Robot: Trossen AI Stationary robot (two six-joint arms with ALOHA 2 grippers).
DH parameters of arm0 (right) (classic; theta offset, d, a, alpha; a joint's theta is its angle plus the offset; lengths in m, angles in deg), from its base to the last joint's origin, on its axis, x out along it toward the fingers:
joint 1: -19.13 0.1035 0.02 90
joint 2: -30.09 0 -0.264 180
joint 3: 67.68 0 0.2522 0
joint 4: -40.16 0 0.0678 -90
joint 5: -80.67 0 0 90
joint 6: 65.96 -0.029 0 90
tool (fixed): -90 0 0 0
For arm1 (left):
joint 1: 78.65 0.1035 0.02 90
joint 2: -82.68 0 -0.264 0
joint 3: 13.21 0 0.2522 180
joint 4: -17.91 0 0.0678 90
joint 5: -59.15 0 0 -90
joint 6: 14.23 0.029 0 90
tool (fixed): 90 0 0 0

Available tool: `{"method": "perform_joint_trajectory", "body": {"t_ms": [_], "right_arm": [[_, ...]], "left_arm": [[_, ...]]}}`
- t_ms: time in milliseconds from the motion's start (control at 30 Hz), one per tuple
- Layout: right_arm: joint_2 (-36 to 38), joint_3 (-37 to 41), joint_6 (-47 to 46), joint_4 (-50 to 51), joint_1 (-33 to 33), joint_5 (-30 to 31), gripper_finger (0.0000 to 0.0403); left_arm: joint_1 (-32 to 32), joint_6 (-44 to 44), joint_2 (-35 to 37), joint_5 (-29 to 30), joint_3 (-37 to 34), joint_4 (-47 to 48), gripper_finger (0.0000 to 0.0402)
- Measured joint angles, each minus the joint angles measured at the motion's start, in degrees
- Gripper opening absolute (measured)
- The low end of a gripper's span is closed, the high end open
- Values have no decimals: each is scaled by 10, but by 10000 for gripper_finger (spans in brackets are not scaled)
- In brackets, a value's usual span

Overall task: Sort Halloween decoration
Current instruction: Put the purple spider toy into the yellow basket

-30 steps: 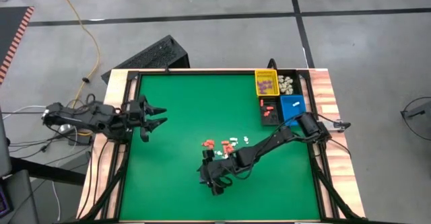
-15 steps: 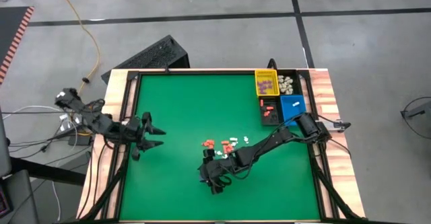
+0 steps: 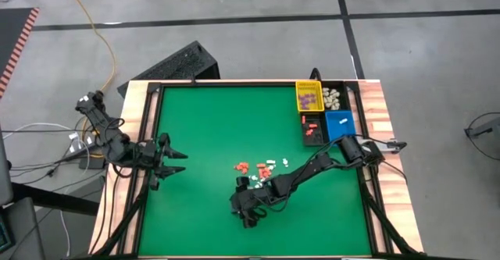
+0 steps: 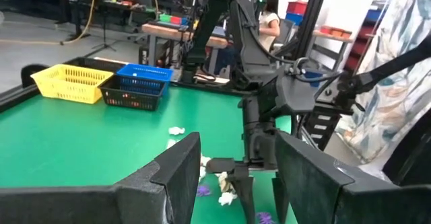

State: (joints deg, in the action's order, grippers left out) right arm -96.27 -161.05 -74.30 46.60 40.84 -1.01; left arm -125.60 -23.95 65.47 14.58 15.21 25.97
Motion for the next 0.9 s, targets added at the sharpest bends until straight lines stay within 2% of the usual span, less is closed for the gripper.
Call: {"method": "perform_joint_trajectory", "body": {"t_ms": [433, 900], "right_arm": [[1, 1, -22, 7, 0, 11, 253], [0, 1, -23, 6, 0, 5, 114]], "left_arm": [[0, -28, 0, 0, 0, 2, 180], [0, -32, 0, 0, 0, 3, 180]]}}
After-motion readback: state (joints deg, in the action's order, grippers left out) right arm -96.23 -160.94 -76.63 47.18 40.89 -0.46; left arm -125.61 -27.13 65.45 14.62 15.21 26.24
